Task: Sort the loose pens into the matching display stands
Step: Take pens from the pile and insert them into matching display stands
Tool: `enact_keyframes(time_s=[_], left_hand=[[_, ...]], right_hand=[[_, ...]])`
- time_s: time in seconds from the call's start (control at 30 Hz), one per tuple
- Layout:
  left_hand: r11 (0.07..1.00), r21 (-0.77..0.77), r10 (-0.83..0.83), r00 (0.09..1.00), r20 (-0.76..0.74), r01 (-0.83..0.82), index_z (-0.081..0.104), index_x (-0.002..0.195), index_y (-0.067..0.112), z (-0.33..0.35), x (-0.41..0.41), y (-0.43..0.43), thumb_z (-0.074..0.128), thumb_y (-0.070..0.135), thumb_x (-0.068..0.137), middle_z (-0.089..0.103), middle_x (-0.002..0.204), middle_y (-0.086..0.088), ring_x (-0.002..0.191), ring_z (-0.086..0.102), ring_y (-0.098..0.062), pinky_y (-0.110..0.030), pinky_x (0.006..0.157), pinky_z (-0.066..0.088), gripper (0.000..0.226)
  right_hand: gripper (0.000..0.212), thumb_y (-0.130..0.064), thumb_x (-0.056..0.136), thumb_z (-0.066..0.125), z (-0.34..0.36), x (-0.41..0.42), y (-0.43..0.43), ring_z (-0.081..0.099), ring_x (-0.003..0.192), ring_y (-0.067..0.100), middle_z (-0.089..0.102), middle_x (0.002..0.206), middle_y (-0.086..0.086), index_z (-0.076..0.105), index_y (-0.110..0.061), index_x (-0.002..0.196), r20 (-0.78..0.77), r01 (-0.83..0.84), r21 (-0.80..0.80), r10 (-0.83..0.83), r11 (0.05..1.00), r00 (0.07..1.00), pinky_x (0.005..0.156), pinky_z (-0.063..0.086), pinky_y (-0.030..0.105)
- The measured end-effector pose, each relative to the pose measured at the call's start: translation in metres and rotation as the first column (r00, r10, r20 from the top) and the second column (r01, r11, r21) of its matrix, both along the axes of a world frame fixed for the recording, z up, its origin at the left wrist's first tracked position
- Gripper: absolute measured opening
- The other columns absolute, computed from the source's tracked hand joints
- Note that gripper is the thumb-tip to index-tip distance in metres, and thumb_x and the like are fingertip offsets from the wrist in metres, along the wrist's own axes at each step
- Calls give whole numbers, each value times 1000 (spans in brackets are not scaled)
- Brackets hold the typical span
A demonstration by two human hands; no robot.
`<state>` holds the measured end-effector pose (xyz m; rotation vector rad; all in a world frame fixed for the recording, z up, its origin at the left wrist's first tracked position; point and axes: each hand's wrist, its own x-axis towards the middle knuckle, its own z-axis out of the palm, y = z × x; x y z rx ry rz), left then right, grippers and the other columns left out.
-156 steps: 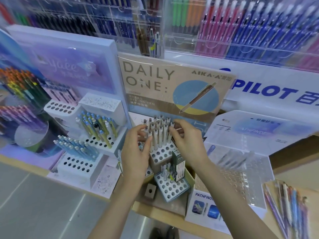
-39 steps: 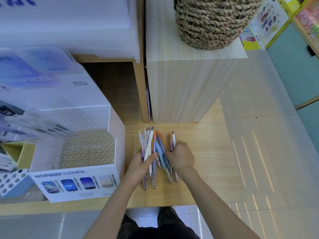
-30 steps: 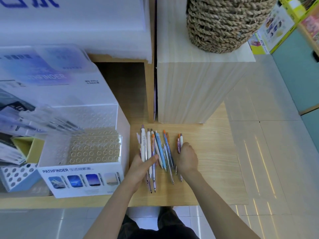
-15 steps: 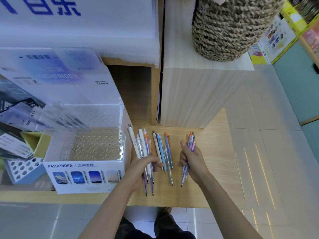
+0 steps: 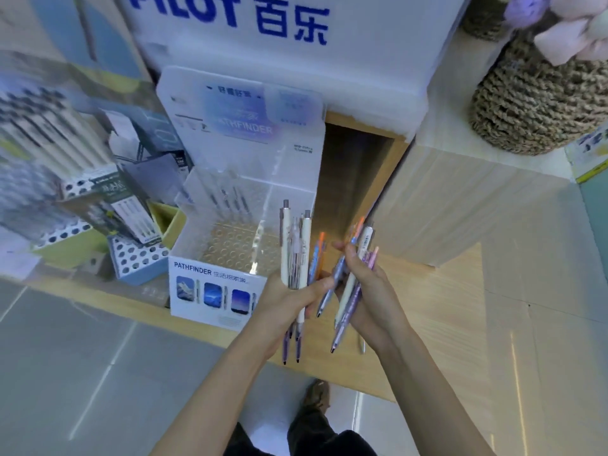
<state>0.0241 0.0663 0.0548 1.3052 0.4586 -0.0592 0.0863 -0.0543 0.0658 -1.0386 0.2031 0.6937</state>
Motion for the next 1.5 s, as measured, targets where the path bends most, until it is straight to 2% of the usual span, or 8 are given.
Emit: enact_keyframes(time_s=[0.13,0.23,0.37,0.6,0.93,1.07,1.27,1.5], left_hand=[[993,36,109,994,-13,-109,68,83,5,13,-24,38,72,8,80,49,46,0,42,41,-13,-22,47,38,6],[988,79,136,991,-6,-135,69,81,6,22,-44,75,72,5,79,53,48,1,41,39,-13,-20,46,36,4],[970,143,203,978,-39,-196,68,72,11,28,-75,127,74,5,78,51,47,-1,40,39,-12,-21,46,35,10],[962,157,232,972,-46,-222,67,59,19,29,-126,219,75,3,76,46,43,0,39,39,-12,-19,44,32,25],[926,169,339,940,31,-339,64,53,21,40,-185,344,76,2,75,43,45,-4,39,36,-13,-18,44,32,31],[902,152,404,914,38,-405,66,77,-2,47,-200,385,73,-2,76,46,42,3,38,37,-11,-17,42,32,7],[872,112,465,878,119,-477,65,92,1,57,-223,448,69,6,82,51,47,7,41,38,-9,-18,43,34,12],[783,173,583,802,131,-598,65,64,25,60,-239,557,80,31,73,38,48,-2,42,32,-16,-22,44,28,18]], right_hand=[[24,-28,91,56,15,-20,45,55,80,30,59,89,18,66,-11,104,101,-15,-86,24,996,995,72,51,35],[26,-24,92,57,23,-37,80,32,53,14,40,60,1,65,-7,110,169,-58,-152,84,987,982,47,28,22],[17,-21,93,57,38,-57,126,11,55,18,14,71,14,61,-5,95,228,-121,-198,166,973,959,45,13,25],[19,-15,92,58,50,-85,213,14,44,12,24,53,-1,50,-7,77,362,-175,-230,251,957,898,40,14,22],[19,-17,91,60,60,-141,343,19,43,11,27,59,11,54,-7,76,448,-133,-252,237,959,862,46,13,29],[24,-19,90,62,69,-151,387,23,43,11,34,57,10,62,-24,66,459,-162,-277,278,947,844,43,17,23],[22,-16,91,61,74,-151,461,22,39,8,35,46,-4,57,-5,72,488,-201,-253,304,946,818,39,21,18],[15,-11,94,55,70,-143,577,26,36,2,45,41,-13,56,1,86,499,-240,-220,321,946,805,38,22,15]])
